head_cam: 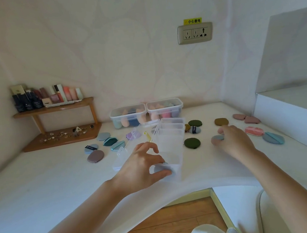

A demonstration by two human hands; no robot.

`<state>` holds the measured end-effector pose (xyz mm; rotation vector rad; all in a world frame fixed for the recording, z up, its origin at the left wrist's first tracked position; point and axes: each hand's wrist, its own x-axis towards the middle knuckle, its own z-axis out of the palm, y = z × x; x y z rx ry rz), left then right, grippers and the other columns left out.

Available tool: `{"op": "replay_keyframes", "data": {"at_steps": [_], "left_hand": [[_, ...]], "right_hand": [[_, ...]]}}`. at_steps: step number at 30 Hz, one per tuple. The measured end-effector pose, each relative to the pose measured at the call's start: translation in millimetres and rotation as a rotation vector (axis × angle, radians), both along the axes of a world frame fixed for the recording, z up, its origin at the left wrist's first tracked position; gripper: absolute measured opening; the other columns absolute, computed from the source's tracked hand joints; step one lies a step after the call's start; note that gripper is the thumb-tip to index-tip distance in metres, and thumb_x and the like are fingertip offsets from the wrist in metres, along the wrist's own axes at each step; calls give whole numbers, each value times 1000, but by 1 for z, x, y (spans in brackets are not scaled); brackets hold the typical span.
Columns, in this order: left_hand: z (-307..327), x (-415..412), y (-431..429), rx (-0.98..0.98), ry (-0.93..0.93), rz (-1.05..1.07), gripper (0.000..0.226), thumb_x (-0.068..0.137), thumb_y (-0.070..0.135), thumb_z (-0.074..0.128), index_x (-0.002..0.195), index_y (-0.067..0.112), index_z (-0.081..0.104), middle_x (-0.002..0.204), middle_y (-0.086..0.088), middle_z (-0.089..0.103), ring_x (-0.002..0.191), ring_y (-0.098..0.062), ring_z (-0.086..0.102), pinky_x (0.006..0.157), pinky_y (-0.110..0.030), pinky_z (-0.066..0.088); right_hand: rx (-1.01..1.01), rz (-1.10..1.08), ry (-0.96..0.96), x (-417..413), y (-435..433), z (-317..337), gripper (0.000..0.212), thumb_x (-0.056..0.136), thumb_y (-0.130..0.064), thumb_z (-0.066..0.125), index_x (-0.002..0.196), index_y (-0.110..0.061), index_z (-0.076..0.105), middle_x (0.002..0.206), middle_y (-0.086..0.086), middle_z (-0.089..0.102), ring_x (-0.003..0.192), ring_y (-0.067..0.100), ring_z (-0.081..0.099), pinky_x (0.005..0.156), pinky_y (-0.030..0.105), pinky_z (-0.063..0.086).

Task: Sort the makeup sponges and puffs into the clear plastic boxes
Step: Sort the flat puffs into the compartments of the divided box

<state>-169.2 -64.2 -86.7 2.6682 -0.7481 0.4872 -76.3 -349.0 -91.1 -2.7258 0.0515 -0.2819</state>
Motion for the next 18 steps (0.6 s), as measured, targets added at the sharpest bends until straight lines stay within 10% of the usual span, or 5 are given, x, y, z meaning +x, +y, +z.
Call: {"op": "replay_keyframes", "data": {"at_steps": [11, 18], "left_hand": [[5, 0, -8, 91, 34, 71, 46, 70, 61, 68, 105, 31, 72, 115, 11, 40, 123, -17, 26, 102, -26, 21], [18, -2, -16, 176, 214, 123, 51, 75, 54, 68, 119, 28, 64, 132, 7, 43, 128, -16, 26, 105, -28, 24]], "right_hand": [[-353, -96, -133, 1, -4, -14, 26, 100, -16, 33, 112, -7, 55, 98, 11, 65, 74, 26, 55, 46, 28, 21], [-80, -69, -385, -3, -5, -9, 29, 100, -19, 38, 99, 1, 59, 79, 18, 65, 66, 31, 53, 52, 32, 29]]}}
